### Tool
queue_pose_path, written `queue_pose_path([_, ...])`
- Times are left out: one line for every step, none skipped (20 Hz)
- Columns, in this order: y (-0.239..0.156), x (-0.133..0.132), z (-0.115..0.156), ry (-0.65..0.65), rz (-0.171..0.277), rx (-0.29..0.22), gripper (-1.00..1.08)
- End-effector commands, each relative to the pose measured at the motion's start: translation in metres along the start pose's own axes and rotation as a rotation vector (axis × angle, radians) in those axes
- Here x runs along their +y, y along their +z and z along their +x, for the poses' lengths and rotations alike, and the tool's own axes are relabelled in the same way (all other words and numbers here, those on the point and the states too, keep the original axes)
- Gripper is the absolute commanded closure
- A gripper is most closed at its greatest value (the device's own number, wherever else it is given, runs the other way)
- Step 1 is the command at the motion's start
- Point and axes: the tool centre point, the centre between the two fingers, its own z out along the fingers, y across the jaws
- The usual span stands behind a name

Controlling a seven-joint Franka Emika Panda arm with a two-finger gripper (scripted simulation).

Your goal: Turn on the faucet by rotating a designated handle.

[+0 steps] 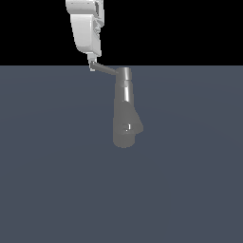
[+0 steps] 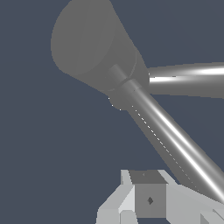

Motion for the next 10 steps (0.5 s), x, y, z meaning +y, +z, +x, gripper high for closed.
queue_pose_path([-0.001,0.006,0.008,0.004,-0.004,0.001,1.08])
queue_pose_path([-0.002,0.008,0.010,0.004,-0.004,0.001,1.08])
queue_pose_path([-0.002,0.010,0.011,0.004,-0.005,0.001,1.08])
queue_pose_path([-0.003,0.012,0.013,0.004,-0.005,0.001,1.08])
queue_pose_path([-0.004,0.014,0.015,0.003,-0.006,0.001,1.08])
queue_pose_path([-0.005,0.017,0.017,0.003,-0.006,0.001,1.08])
queue_pose_path([-0.005,0.018,0.018,0.002,-0.007,0.001,1.08])
queue_pose_path([-0.006,0.021,0.020,0.002,-0.007,0.001,1.08])
queue_pose_path([-0.006,0.023,0.022,0.002,-0.008,0.001,1.08])
queue_pose_path([-0.007,0.025,0.024,0.002,-0.008,0.001,1.08])
